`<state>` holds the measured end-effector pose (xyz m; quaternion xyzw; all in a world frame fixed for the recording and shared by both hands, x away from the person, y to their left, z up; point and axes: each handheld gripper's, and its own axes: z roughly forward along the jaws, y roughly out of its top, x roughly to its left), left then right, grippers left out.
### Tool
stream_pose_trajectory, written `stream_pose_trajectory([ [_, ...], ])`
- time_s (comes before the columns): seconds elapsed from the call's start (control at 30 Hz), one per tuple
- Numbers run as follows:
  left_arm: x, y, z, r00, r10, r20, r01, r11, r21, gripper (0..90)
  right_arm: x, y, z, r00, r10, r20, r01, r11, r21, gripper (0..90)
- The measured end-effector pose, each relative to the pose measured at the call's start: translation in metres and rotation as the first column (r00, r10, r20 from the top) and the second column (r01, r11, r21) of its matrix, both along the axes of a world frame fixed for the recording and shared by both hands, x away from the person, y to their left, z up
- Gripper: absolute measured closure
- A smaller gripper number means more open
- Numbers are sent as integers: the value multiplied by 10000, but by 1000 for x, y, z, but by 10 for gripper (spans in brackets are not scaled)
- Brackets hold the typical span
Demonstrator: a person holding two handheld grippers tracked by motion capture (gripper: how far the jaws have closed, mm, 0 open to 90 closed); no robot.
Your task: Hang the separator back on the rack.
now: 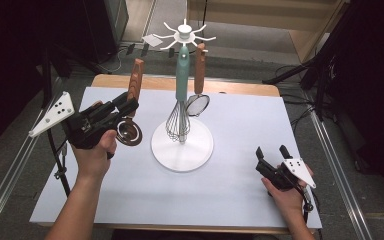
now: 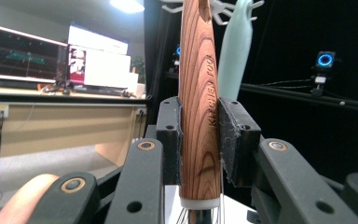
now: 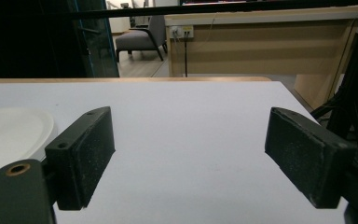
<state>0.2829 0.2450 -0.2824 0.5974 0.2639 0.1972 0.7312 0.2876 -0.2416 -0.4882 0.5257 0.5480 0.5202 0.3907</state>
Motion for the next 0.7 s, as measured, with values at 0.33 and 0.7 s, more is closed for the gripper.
stream_pose_trajectory([
  [0.33, 2, -6, 3, 9992, -243, 309, 248, 9996, -165, 725, 0, 0, 0, 10000, 4, 1, -4, 10000, 3, 163],
  [0.7, 11, -13, 8, 9984, -467, 325, 477, 9984, -298, 725, 0, 0, 0, 10000, -8, -35, 9, 10000, 57, 163],
])
